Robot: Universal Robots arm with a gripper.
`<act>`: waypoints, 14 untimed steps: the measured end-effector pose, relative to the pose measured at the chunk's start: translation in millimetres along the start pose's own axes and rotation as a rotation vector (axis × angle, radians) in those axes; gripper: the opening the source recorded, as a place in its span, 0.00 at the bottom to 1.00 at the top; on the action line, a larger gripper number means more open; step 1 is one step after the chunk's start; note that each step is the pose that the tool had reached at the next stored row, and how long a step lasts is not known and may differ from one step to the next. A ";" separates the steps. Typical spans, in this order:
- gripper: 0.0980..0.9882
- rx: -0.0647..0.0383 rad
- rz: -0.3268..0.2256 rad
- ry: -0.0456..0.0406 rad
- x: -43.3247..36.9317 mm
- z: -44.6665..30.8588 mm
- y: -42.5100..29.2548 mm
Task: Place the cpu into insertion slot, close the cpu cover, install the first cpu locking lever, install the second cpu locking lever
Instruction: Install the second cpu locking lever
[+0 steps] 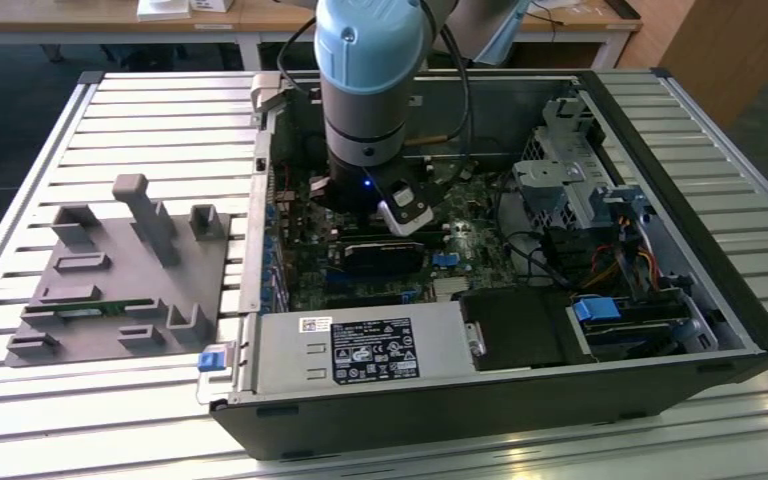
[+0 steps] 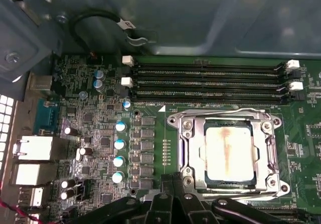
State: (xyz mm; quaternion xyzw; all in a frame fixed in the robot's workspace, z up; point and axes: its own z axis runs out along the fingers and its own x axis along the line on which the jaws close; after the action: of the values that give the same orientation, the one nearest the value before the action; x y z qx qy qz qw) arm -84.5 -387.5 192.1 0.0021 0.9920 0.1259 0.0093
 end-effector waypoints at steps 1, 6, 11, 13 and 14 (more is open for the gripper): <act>0.01 0.000 0.000 0.0000 0.0 -0.1 0.0; 0.01 0.001 0.000 -0.0005 0.3 -0.7 0.2; 0.01 0.001 0.000 -0.0009 0.3 -5.0 1.3; 0.01 0.001 0.000 -0.0010 0.2 -8.1 2.1; 0.01 0.001 0.000 -0.0010 0.2 -9.4 2.4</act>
State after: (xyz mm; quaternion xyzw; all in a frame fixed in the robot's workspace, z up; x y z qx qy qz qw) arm -84.9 -387.6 201.8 0.0021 0.9920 0.1256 0.0098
